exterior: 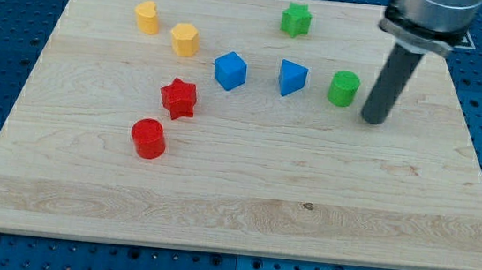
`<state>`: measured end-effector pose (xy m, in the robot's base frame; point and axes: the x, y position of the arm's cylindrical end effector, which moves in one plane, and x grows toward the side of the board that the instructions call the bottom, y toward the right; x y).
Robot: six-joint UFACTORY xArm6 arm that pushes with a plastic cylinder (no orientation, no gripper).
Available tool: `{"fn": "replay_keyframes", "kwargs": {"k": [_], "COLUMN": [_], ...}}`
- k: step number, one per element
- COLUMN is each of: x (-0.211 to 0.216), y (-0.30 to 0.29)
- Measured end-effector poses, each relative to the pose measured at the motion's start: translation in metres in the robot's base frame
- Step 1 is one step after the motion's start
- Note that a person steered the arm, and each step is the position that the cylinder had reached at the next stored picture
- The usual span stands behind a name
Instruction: Move the green circle diagonally to the bottom right of the green star
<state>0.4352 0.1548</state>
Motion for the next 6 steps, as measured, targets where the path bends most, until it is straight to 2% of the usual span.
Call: {"fn": "replay_keyframes", "kwargs": {"k": [1,3,4,5,6], "x": [-0.007,-0.023,-0.016,-0.023,-0.076], "y": [-0.023,-0.024,-0.020,0.038,0.049]}}
